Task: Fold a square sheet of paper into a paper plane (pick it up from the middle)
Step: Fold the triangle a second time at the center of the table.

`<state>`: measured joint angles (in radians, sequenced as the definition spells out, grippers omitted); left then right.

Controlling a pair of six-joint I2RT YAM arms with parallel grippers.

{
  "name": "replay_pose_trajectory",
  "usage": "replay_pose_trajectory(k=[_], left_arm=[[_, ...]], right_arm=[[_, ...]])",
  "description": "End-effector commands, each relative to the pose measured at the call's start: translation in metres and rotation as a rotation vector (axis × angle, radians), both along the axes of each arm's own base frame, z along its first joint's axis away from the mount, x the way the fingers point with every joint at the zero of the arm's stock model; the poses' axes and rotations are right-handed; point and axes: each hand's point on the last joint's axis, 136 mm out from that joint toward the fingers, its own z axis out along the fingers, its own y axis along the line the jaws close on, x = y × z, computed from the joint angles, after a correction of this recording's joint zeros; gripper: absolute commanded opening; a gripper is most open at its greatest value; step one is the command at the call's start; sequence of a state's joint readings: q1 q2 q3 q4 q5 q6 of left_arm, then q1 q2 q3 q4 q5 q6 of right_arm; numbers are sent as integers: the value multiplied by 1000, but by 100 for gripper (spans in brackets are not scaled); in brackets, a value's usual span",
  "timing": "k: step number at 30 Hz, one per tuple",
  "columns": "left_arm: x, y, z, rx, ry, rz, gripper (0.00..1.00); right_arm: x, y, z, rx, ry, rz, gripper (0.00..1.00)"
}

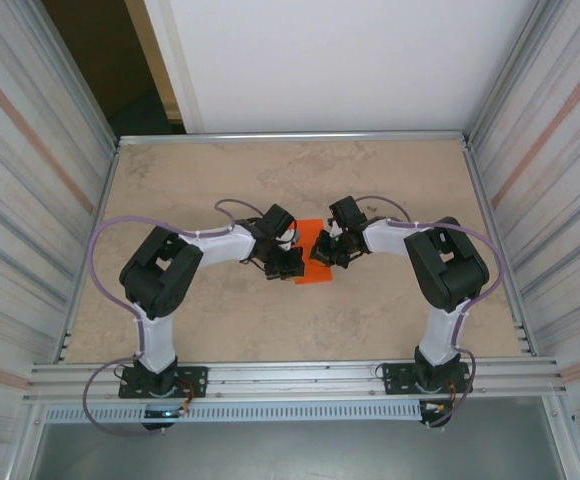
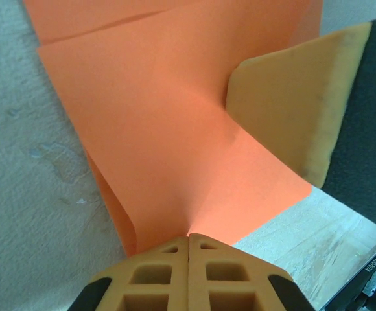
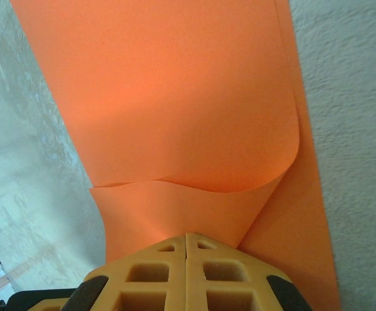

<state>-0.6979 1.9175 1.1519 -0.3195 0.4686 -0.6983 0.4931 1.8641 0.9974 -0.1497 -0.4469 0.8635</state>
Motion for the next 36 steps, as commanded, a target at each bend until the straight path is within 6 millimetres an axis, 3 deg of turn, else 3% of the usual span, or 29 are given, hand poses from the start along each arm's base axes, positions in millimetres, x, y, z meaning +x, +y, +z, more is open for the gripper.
replay_pose_trajectory(k=[1,22,32,36], left_arm=[[3,6,-6,37,-4,-5,0],[-9,23,-32,94,22,-20,0],[-38,38,-36,38,35,-63,0],[-47,43,-26,14,20,-72,0]], right_arm=[[-24,-28,-43,-132,126,-45,0],[-25,-29,-45,-136,130,-44,0],[-29,-34,-51,-163,156,-50,0],[-29,-33,-51,-160,156,-49,0]])
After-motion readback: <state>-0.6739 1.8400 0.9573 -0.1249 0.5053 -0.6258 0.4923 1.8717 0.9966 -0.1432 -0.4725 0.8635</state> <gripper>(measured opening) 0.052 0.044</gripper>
